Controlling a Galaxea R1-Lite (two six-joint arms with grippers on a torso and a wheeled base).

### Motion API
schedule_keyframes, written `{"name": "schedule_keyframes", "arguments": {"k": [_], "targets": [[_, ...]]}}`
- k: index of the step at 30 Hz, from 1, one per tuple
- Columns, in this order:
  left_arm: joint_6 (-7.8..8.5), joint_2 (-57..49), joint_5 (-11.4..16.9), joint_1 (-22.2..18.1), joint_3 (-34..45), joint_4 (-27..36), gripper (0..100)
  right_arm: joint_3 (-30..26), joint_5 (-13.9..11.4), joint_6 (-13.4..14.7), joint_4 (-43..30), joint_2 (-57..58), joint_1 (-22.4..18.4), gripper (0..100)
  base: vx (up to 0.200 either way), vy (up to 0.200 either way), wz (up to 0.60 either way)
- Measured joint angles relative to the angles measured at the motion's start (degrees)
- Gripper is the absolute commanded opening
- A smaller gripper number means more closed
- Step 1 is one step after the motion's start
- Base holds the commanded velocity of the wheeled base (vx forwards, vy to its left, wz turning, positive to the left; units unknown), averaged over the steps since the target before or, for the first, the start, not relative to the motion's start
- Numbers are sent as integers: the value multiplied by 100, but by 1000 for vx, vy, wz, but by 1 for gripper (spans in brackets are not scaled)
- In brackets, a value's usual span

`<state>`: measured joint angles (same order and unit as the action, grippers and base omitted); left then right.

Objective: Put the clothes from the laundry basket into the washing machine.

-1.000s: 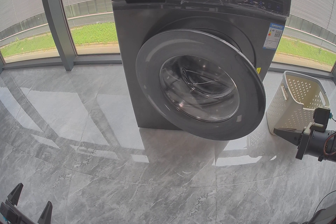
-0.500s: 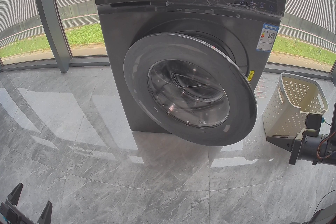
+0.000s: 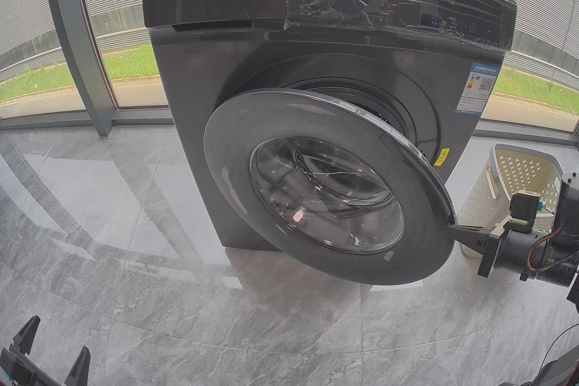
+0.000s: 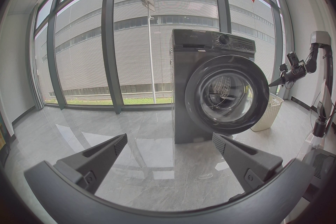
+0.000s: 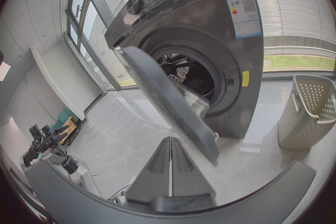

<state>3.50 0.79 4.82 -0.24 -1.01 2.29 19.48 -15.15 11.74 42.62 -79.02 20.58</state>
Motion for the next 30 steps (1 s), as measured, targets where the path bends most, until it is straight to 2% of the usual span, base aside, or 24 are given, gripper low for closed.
{"name": "schedule_keyframes", "arguments": {"k": [2, 5, 8, 13, 17, 19, 30], "targets": [[2, 0, 2, 2, 0, -2, 100, 30, 167, 13, 233, -113, -7, 0, 0, 0, 0], [2, 2, 2, 0, 0, 0, 100, 149, 618, 87, 717, -268, -85, 0, 0, 0, 0], [2, 2, 0, 0, 0, -2, 100, 212, 783, 132, 853, -356, -165, 0, 0, 0, 0], [2, 2, 2, 0, 0, 0, 100, 77, 747, 117, 831, -383, -182, 0, 80, 0, 0], [0, 2, 2, 0, 0, 0, 100, -157, 464, -6, 864, -383, -73, 0, 200, 0, 0], [0, 2, 2, 0, 0, 0, 100, -239, 412, -50, 878, -384, -21, 0, 200, 0, 0], [-6, 6, 2, 4, 0, 0, 100, -72, 423, -28, 1475, -535, 21, 0, 182, 0, 0]]}}
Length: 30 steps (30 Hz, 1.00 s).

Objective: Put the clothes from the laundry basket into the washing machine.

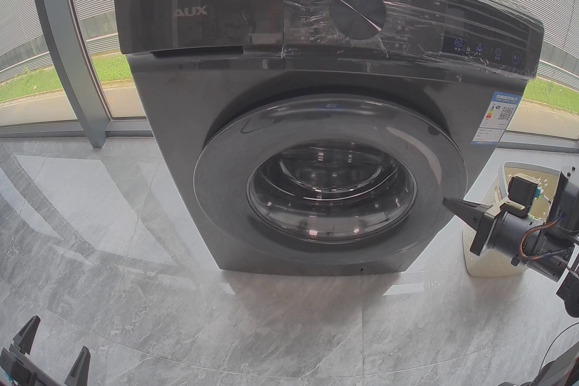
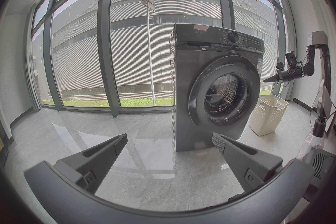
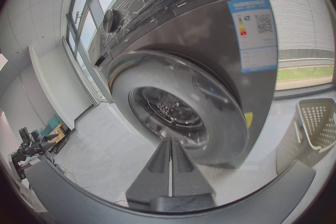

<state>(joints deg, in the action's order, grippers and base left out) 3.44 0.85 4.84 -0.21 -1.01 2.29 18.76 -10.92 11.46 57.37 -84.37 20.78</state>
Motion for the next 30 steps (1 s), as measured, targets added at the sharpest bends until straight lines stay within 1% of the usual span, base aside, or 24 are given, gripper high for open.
{"name": "schedule_keyframes", "arguments": {"k": [3, 7, 12, 13, 23, 28, 30], "targets": [[0, 0, 5, -4, 0, 0, 100, 39, 91, 6, 312, -121, -59, 0, 0, 0, 0], [-5, 2, 5, -4, 0, -2, 100, 94, 368, 9, 859, -374, -105, 0, 0, 0, 0], [-5, 2, 6, -1, 0, 0, 100, 89, 507, -9, 1308, -667, -117, 0, 0, 0, 0], [-7, 2, 6, -4, 0, 0, 100, 91, 568, -13, 1401, -713, -135, 0, 0, 0, 0], [-11, 5, 5, -4, 0, 0, 100, 59, 600, -11, 1453, -852, -128, 0, 0, 0, 0], [-11, 5, 2, -1, 0, 0, 100, -132, 624, -57, 1524, -758, -91, 0, 0, 0, 0], [-10, 5, 5, -1, 0, 0, 100, -272, 591, -101, 1527, -625, -65, 0, 0, 0, 0]]}}
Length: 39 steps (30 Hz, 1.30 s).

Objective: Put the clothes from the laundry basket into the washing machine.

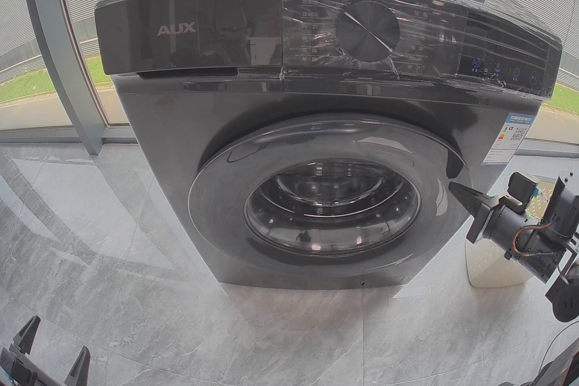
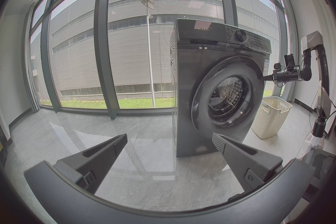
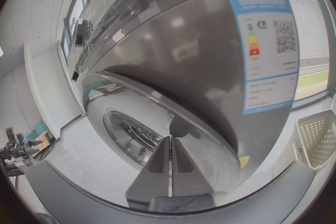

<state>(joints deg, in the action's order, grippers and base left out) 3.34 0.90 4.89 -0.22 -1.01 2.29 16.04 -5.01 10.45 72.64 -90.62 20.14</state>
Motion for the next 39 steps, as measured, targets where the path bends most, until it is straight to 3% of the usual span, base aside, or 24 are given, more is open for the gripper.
{"name": "schedule_keyframes", "arguments": {"k": [4, 5, 10, 18, 25, 31, 35, 39], "targets": [[2, 0, 0, 1, 0, 0, 100, -367, -115, -128, -127, 477, 85, 0, 0, 0, 0], [5, 0, 1, 1, 0, 0, 100, -447, -126, -156, -182, 592, 91, 100, 0, 0, 0], [7, 0, 4, 1, 0, 0, 100, -758, -145, -260, -841, 1613, 116, 100, 0, 0, 0], [21, 2, 15, 4, 0, 0, 100, -897, -106, -332, -2653, 3497, 78, 100, 0, 0, 0], [24, 2, 23, 6, 0, 0, 100, -961, -163, -407, -3394, 4981, -352, 100, 0, 0, 0], [24, 2, 26, 4, 0, 0, 100, -1075, -568, -486, -3824, 6116, -1080, 100, 0, 0, 0], [27, 2, 26, 4, 0, 0, 100, -1131, -972, -519, -4497, 6918, -1554, 100, 0, 0, 0], [27, 2, 28, 4, 0, 0, 100, -1172, -1220, -536, -5253, 7637, -1860, 100, 0, 0, 0]]}}
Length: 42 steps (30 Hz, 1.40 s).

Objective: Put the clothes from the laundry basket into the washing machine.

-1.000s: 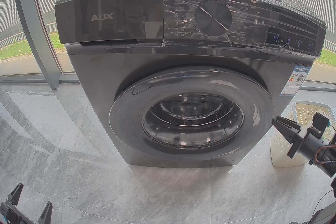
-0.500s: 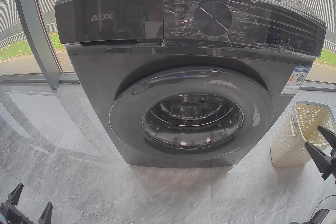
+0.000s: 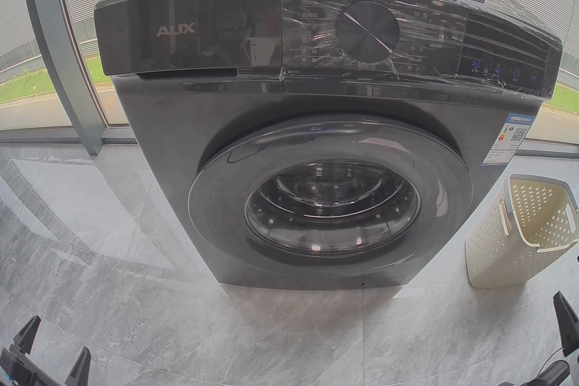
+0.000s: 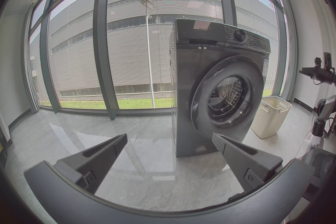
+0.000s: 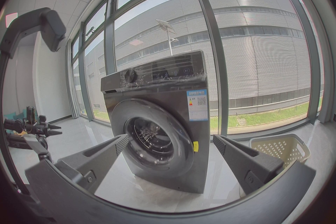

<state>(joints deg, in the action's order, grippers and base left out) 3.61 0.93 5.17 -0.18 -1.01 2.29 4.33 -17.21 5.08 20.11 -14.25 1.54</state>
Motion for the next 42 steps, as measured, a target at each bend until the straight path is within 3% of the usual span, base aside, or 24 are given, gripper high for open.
{"name": "schedule_keyframes", "arguments": {"k": [7, 11, 13, 15, 19, 22, 27, 34, 38, 42], "targets": [[-2, 0, 0, 2, 0, 0, 100, -266, -185, -49, -751, 990, -174, 100, 0, 0, 0], [-9, 0, 0, -2, 0, 0, 100, -317, -27, -180, -857, 1189, -191, 100, 0, 0, 0], [-9, 0, 0, -2, 0, 0, 100, -325, 279, -306, -989, 1243, -194, 100, 0, 0, 0], [-9, 0, 0, -2, 0, 0, 100, -329, 885, -471, -1200, 1287, -197, 100, 0, 0, 0], [-20, 0, -6, -2, 0, 0, 100, -332, 1731, -621, -1501, 1321, -197, 100, 0, 0, 0], [-28, 0, -11, -2, 0, 0, 100, -332, 2014, -586, -1705, 1340, -197, 100, 0, 0, 0], [-30, 0, -16, -2, 0, 0, 100, -332, 2014, -207, -1892, 1351, -189, 100, 0, 0, 0], [-107, 0, -44, -9, 0, -6, 100, -332, 1948, -473, -1982, 1352, -208, 100, 0, 0, 0], [-235, 0, -123, -15, 0, -13, 100, -332, 1920, -430, -1993, 1352, -206, 100, 0, 0, 0], [-233, 0, -205, -28, 0, -18, 100, -332, 1816, -516, -1993, 1352, -202, 100, 0, 0, 0]]}}
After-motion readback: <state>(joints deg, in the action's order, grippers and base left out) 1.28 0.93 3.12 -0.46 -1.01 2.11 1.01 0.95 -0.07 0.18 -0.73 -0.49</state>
